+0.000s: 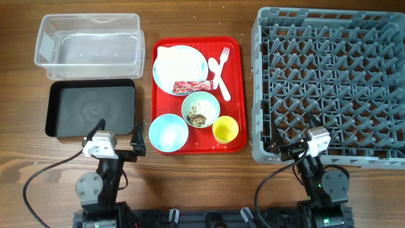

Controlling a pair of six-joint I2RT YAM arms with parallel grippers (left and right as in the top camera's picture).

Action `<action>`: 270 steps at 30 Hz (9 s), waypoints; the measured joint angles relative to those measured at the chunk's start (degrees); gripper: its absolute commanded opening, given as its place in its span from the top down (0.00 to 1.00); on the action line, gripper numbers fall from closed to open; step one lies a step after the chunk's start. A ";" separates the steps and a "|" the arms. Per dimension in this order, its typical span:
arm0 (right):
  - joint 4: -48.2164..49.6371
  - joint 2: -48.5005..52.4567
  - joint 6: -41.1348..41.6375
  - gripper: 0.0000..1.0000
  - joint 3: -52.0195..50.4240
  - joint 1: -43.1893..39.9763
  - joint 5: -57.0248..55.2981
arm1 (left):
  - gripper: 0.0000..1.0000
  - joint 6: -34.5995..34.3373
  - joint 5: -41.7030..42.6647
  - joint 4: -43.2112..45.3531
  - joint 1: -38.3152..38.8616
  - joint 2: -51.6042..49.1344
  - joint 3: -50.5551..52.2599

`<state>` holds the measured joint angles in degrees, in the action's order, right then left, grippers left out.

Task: Sort waste into correct bins and load items into the dishwasher rack
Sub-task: 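Grasp the white napkin with the left gripper and drop it in the clear bin, then grasp the red snack wrapper on the blue plate with the left gripper, then carry the red wrapper left and drop it into the clear bin, then grasp the green bowl of food scraps with the left gripper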

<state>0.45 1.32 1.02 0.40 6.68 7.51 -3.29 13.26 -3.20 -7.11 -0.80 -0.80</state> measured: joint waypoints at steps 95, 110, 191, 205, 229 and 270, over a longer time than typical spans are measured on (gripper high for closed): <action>-49.51 74.55 -10.03 0.00 67.67 -0.04 13.05 | 0.26 8.92 -9.73 -44.30 1.42 -124.52 -120.21; -49.53 74.55 -10.03 0.00 67.67 -0.04 13.07 | 0.07 25.88 2.51 -67.36 15.93 -119.05 -119.73; -50.60 74.55 -8.76 0.00 67.67 -0.04 13.07 | 0.39 -19.32 -15.13 -39.95 23.85 -128.54 -99.62; -50.62 74.55 -8.76 0.00 67.67 -0.04 13.07 | 0.13 -21.92 -13.81 -46.71 28.22 -129.72 -101.77; -49.11 74.55 -8.74 0.00 67.67 -0.04 13.07 | 0.00 -15.69 -13.42 -51.87 -0.44 -126.44 -121.17; -41.42 74.58 4.35 0.39 67.67 -7.30 8.94 | 0.80 -21.07 -8.33 -50.23 43.82 -122.20 -94.33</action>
<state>-40.97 75.90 5.37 68.07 -0.62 16.45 -24.36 4.93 -53.43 36.71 -123.00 -95.13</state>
